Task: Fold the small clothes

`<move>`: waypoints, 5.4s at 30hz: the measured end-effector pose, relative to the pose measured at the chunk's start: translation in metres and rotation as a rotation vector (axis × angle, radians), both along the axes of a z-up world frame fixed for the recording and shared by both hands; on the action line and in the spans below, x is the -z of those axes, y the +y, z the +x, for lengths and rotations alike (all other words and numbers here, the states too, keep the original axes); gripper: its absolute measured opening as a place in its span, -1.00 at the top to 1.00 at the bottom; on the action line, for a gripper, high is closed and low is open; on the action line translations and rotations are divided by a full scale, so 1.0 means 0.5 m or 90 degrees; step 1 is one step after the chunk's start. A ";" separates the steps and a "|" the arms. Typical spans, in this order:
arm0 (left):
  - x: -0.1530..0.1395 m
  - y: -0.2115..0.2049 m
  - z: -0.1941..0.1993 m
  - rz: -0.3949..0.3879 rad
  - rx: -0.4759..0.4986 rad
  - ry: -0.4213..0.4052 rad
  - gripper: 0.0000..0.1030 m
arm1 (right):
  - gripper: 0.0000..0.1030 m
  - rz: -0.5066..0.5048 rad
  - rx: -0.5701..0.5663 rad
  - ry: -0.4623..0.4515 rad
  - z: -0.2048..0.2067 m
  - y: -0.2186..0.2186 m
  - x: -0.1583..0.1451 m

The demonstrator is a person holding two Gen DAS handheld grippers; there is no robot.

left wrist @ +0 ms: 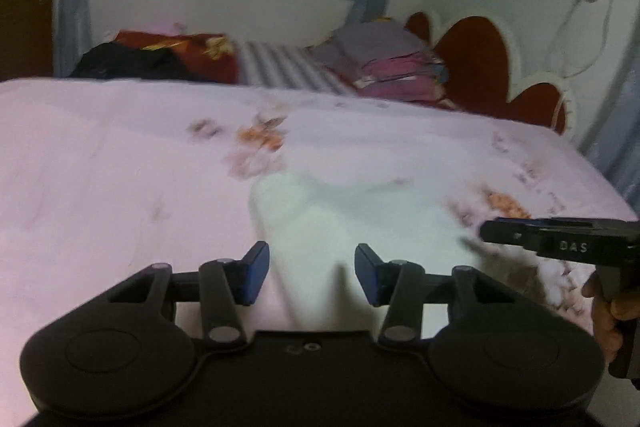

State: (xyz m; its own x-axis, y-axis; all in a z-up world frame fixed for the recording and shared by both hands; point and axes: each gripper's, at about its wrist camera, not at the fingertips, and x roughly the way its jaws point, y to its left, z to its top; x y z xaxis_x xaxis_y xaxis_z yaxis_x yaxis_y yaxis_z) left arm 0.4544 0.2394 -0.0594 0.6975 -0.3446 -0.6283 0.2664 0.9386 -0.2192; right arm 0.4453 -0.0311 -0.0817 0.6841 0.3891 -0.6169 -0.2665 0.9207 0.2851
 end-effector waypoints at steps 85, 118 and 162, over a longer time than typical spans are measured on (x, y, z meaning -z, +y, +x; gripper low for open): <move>-0.158 -0.258 -0.850 0.087 -0.200 -0.119 -0.99 | -1.00 -0.087 0.043 -0.125 -0.819 -0.126 -0.186; -0.168 -0.270 -0.874 0.085 -0.189 -0.134 -0.99 | -1.00 -0.091 0.047 -0.145 -0.854 -0.144 -0.224; -0.177 -0.250 -0.866 0.093 -0.180 -0.142 -0.99 | -1.00 -0.083 0.036 -0.147 -0.852 -0.157 -0.228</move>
